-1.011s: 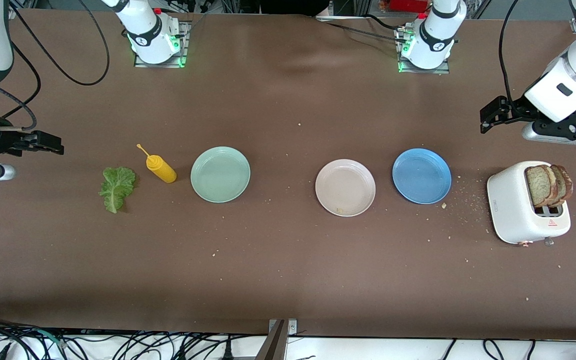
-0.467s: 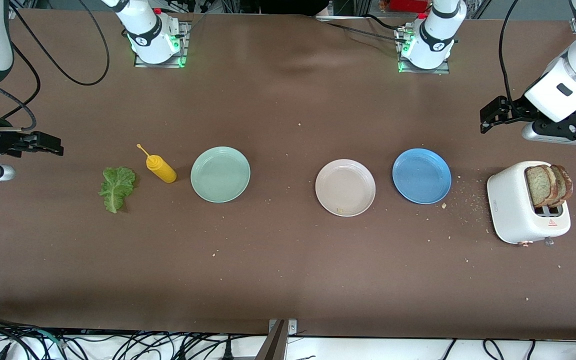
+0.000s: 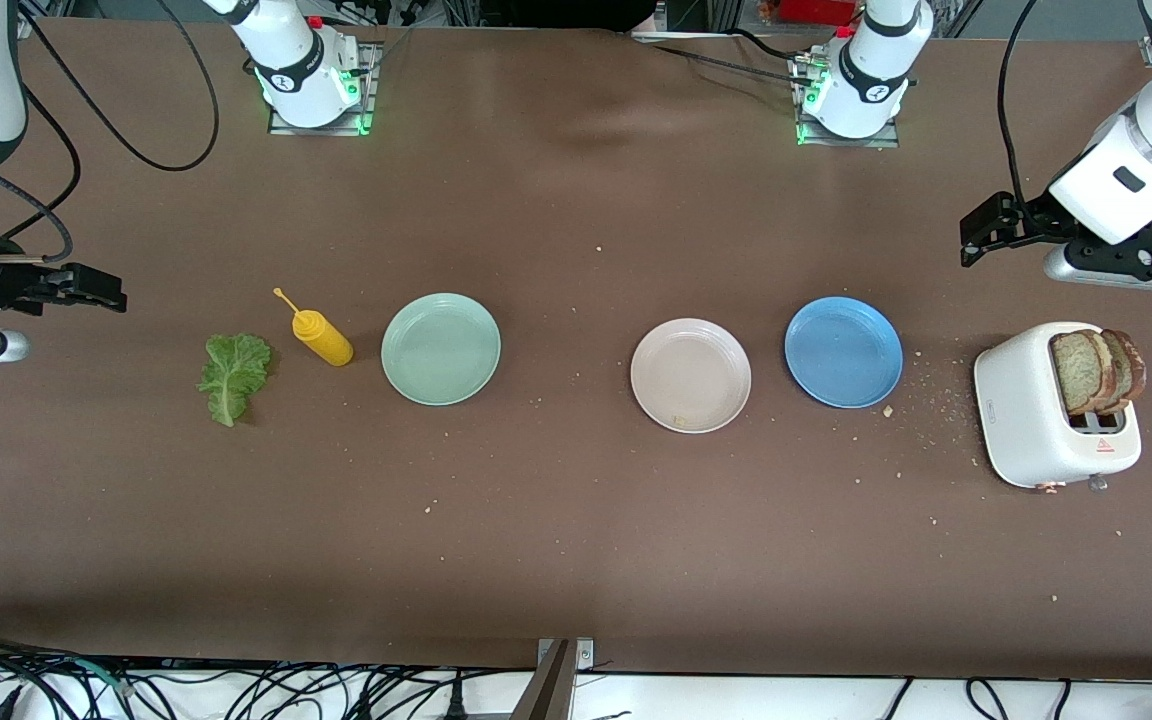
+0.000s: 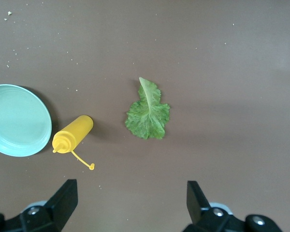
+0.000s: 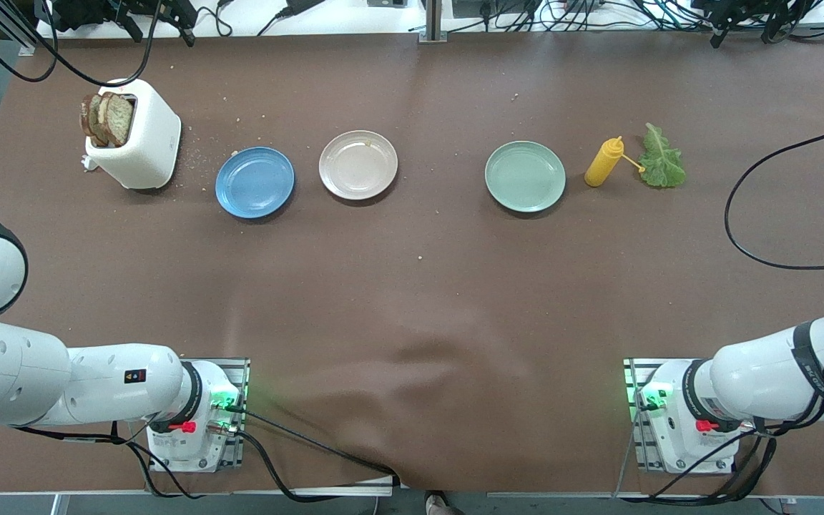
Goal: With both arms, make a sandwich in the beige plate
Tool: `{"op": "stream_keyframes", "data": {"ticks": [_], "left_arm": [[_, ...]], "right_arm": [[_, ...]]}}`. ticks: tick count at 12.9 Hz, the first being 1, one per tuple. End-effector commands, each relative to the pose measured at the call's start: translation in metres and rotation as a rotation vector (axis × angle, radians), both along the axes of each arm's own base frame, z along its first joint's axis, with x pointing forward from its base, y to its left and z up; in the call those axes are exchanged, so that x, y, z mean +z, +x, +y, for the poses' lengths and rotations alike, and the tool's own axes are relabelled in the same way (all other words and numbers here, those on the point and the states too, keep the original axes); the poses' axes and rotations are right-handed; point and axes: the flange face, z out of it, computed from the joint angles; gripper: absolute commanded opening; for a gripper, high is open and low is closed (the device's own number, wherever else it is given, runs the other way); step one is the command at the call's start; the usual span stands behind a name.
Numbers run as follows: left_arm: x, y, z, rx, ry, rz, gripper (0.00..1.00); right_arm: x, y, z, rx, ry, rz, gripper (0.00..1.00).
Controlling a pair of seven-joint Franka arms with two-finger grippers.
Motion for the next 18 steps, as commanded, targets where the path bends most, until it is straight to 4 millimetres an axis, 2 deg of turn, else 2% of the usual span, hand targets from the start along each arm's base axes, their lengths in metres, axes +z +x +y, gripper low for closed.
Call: {"op": "stream_keyframes", "data": {"ticks": [1, 18], "left_arm": [[0.0069, -0.0022, 0.0010, 0.003, -0.026, 0.001, 1.00], [0.0069, -0.0022, 0.0010, 0.002, -0.026, 0.001, 1.00]], "right_arm": [[0.0000, -0.0006, 0.0001, -0.004, -0.018, -0.004, 1.00], [-0.0062, 0.0025, -0.0007, -0.006, -0.016, -0.009, 1.00]]}}
